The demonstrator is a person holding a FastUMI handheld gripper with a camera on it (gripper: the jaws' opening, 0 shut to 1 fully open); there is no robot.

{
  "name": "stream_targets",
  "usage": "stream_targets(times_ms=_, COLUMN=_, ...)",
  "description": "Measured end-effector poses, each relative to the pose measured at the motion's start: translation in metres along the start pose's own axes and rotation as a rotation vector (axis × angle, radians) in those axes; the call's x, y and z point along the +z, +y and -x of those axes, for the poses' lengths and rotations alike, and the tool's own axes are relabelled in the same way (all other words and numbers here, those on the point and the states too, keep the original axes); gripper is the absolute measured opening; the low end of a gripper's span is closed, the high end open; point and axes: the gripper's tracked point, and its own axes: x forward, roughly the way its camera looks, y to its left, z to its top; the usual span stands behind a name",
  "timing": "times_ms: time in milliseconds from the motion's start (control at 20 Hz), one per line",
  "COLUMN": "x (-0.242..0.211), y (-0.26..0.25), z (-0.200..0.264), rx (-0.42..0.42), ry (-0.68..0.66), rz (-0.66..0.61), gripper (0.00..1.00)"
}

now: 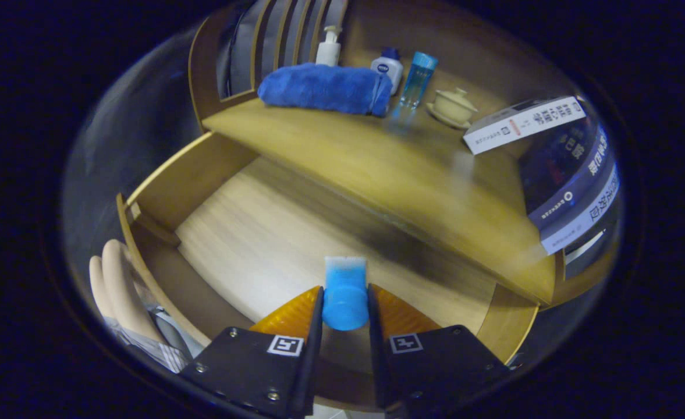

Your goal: Pull open the drawer, take out the items inside it, and place them on the countertop above the cabinet.

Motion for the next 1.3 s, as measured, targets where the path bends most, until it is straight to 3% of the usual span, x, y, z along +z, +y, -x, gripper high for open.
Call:
stream_targets(times_ms=300, x=0.018, y=0.022, z=0.049, rx=0.143, ry=-0.099, rz=-0.119, gripper=0.39)
stream_targets(times_ms=500, x=0.037, y=0.029, z=0.074, rx=0.159, ry=-0.182, rz=-0.127, gripper=0.39)
stream_targets(times_ms=850, x=0.092, y=0.025, z=0.109, rx=0.109, ry=-0.368, rz=-0.137, gripper=0.39)
stream_targets(times_ms=1300, x=0.176, y=-0.019, z=0.121, rx=-0.133, ry=-0.687, rz=-0.087, gripper=0.39)
